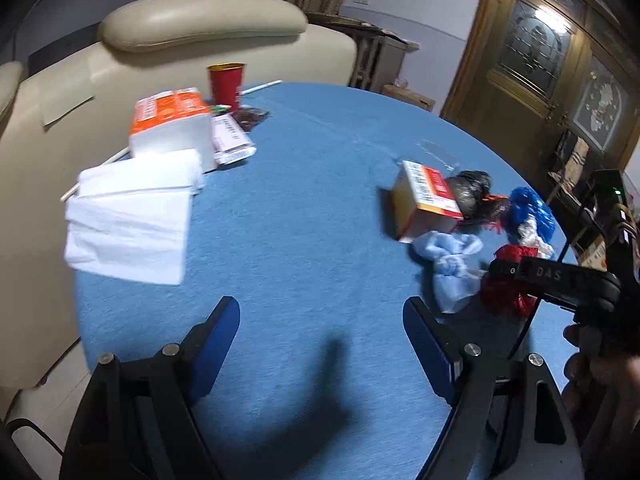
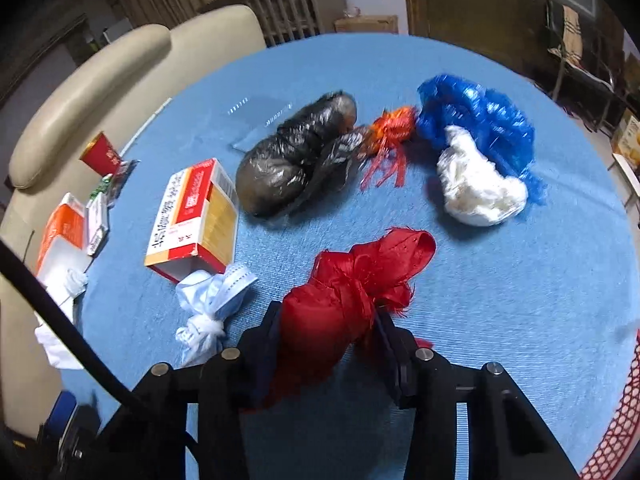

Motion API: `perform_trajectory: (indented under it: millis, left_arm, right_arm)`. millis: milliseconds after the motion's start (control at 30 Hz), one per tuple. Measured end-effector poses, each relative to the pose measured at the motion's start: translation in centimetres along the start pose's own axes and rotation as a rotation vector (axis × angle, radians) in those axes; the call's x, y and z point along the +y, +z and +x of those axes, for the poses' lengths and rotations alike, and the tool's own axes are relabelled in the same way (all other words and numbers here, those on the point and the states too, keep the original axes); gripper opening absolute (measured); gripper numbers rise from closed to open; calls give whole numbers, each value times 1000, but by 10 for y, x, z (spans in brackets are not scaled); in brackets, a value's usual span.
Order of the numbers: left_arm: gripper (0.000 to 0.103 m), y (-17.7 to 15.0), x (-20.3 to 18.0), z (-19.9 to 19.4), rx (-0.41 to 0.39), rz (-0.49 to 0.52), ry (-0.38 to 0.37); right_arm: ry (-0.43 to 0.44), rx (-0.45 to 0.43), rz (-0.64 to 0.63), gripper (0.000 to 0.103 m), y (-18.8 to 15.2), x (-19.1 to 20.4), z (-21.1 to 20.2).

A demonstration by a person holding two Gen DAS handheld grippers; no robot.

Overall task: Collect trash
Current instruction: 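Grasp the light blue face mask with the left tool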

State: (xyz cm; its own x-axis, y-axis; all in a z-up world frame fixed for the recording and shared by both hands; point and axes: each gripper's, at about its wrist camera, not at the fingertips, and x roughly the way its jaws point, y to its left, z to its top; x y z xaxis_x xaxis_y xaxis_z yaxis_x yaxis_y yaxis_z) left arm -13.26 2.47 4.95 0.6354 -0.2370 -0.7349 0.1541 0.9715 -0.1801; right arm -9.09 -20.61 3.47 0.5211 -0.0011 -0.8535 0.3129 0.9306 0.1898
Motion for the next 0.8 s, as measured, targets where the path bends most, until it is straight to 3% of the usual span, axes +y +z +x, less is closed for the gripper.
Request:
perform_trajectory:
  millis: [333, 600, 667, 733, 800]
  left_arm:
    - [84, 24, -77, 32, 57, 108, -69]
    - [82, 26, -104, 81, 156, 125, 11]
    - [42, 24, -103, 86, 173, 139, 24]
    - [28, 23, -100, 80, 163, 144, 36]
    - [28, 21, -96, 71, 162, 129, 8]
  right_arm:
    - [15, -95, -18, 47, -34, -40, -47]
    - [31, -144, -19, 46, -57, -65, -74]
    - [34, -154, -18, 46, -62, -69, -80]
    - [37, -164, -15, 46, -66, -73, -84]
    - [40, -169, -12, 46, -70, -76, -87]
